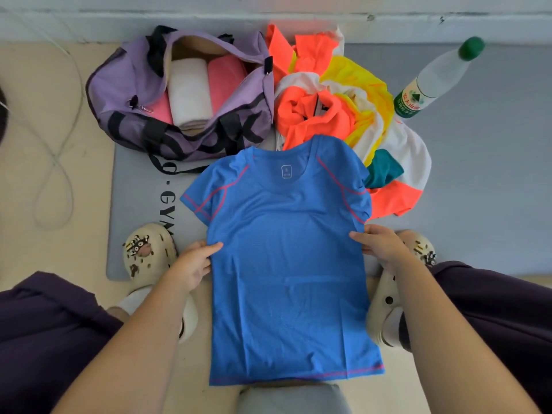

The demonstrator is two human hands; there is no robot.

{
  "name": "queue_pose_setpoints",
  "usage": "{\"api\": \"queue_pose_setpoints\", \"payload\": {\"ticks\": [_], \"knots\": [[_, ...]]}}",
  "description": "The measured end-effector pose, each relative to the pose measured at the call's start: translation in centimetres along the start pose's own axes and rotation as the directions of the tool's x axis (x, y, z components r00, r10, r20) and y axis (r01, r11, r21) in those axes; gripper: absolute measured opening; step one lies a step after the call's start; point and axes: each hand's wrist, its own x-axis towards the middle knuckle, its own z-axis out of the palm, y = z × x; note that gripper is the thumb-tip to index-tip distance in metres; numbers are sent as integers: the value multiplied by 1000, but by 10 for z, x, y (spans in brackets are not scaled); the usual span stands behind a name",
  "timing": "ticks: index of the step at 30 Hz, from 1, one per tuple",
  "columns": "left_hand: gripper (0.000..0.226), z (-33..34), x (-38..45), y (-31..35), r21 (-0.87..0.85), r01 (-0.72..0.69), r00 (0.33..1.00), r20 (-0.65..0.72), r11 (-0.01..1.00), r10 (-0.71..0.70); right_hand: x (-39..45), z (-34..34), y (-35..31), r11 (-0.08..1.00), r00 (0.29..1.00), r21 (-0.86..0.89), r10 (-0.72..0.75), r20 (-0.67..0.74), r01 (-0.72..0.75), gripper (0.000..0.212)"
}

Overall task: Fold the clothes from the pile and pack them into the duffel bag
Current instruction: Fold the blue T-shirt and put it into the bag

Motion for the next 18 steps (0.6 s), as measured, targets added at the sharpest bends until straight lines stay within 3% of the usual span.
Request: {"api": "queue_pose_setpoints", "payload": {"ticks": [3,8,12,16,18], "knots": [[27,-3,-6,5,84,-26,998,-53,996,31,-7,-6,-3,999,1000,-45,-12,-10,12,4],[58,-2,-26,43,-95,-302,951,-101,949,292,-21,-15,-36,980,967,99,-150,-204,172,6],[27,-6,-42,79,-97,-425,905,-71,900,419,-29,-25,-66,926,906,179,-259,-334,331,10],[22,-15,-49,94,25,-466,885,-7,884,466,-35,-26,-80,899,921,242,-310,-235,365,7],[28,-18,-50,98,78,-473,881,14,877,474,-37,-23,-84,897,921,225,-342,-187,379,17]]}}
